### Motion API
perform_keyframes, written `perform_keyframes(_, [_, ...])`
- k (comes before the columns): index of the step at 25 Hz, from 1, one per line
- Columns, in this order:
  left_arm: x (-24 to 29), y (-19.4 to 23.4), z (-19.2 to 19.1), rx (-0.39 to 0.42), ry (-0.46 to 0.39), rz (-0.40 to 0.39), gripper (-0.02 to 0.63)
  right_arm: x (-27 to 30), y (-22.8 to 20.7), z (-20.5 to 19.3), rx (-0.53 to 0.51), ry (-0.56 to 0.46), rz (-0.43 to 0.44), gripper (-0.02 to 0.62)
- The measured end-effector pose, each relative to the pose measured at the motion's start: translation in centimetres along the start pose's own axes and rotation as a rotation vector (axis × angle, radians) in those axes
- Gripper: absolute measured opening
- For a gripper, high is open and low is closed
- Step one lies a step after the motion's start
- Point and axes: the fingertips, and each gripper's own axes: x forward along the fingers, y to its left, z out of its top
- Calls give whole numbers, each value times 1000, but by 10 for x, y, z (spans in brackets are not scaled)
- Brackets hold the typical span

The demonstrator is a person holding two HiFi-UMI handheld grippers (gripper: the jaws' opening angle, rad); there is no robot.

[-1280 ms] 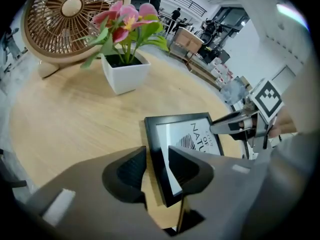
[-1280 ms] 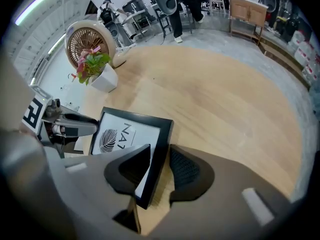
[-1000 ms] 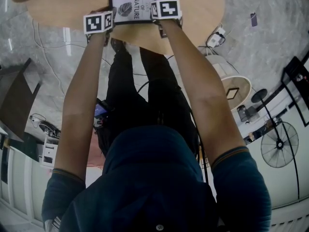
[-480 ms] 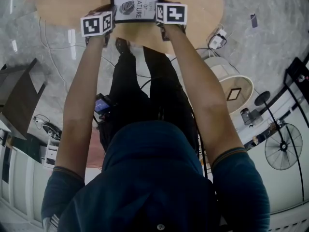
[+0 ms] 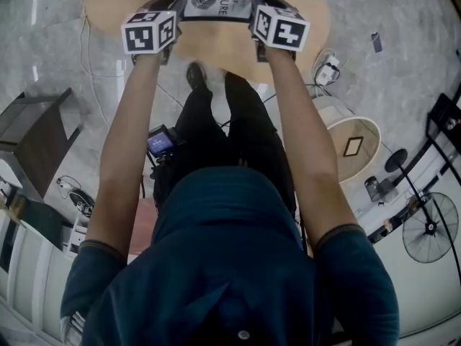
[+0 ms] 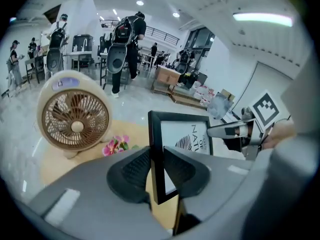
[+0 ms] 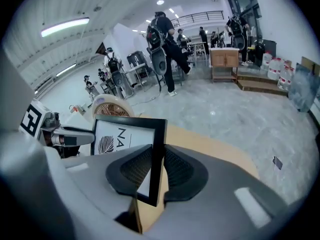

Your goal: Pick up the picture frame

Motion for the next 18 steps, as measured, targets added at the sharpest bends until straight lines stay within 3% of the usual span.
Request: perform_keyframes(18, [-224,-29,165,128,-443,15,72,-203,135,169,-202,-425,53,83])
